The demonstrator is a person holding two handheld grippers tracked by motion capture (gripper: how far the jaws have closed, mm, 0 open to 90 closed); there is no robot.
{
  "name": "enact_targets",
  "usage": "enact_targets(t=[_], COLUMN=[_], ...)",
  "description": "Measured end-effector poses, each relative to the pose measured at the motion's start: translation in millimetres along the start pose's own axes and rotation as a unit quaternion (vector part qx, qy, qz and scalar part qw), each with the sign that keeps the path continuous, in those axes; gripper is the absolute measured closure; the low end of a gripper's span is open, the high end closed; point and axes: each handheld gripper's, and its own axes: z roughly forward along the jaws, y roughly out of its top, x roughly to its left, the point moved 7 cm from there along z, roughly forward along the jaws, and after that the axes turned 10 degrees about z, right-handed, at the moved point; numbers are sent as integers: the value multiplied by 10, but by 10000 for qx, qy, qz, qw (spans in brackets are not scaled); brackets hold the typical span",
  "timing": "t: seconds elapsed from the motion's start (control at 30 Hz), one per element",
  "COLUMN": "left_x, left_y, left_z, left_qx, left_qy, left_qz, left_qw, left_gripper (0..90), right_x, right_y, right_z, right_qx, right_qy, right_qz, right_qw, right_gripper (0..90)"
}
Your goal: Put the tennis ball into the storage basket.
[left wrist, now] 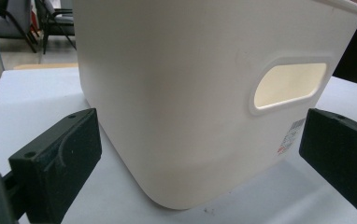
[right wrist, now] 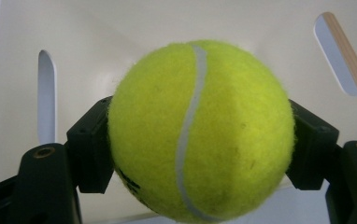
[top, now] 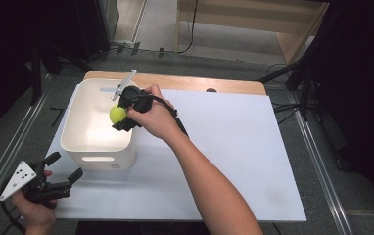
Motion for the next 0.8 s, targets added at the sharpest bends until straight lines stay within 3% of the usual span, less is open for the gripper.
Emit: enact_targets(t=[0.6,0.8], left_x=[3,6], left_y=[0,-1], left_z=[2,1], left_qx=[-8,0], left_qy=[6,9], left_qz=[-7,-3], left_qw=[10000,10000], left_gripper=[0,0], right_x=[32,48], right_y=[-89,-111], right_z=[195,222], right_qx=[426,558], right_qy=[-100,-35], right_qz=[-92,-132], right_qw=[9990,9983], right_gripper=[234,231])
